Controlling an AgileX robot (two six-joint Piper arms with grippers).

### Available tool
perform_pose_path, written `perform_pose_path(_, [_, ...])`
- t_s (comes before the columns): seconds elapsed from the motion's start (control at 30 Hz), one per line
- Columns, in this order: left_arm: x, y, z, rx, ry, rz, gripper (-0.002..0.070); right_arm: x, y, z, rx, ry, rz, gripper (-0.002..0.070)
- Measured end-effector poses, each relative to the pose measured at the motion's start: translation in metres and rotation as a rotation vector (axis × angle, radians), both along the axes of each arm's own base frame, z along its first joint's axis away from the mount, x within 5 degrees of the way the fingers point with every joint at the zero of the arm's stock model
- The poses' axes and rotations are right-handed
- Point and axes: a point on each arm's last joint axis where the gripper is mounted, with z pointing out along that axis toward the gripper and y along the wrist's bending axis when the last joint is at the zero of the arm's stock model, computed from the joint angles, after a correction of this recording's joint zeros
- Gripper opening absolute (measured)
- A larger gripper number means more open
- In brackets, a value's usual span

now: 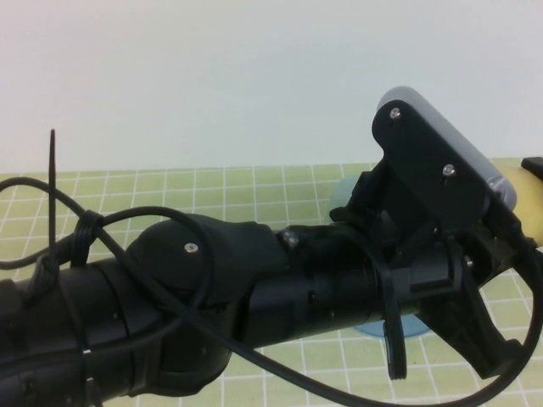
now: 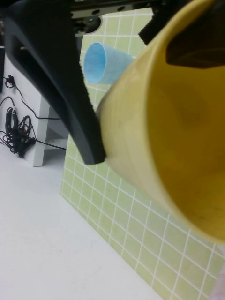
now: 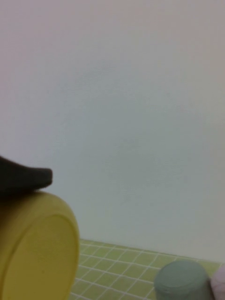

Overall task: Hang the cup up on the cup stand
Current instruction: Adjust the cup with two arms

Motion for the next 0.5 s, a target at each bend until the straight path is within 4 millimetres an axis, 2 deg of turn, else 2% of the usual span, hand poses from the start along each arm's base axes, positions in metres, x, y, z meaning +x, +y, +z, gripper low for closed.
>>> perform_pose_path(0.1, [0.0,0.0,0.0,0.001,-0.004,-0.002,0.0018,0.0,0.0,0.0,-0.005,-0.003,0.001,0.0516])
perform_pose_path(0.27, [0.0,0.001,0.001,-0.001,-0.009,0.004,0.0116,0.001,-0.001,0.0,-0.051,-0.032,0.001,0.0501])
perform_pose_path(0.4, [-0.004,0.009,0.013,-0.032,-0.024,0.013,0.0177,0.004,-0.009,0.003,-0.142,-0.102,-0.069,0.0501])
perform_pose_path(0.5, [-0.009,0.016,0.024,-0.064,-0.039,0.006,0.0177,0.002,-0.016,0.008,-0.196,-0.164,-0.117,0.05])
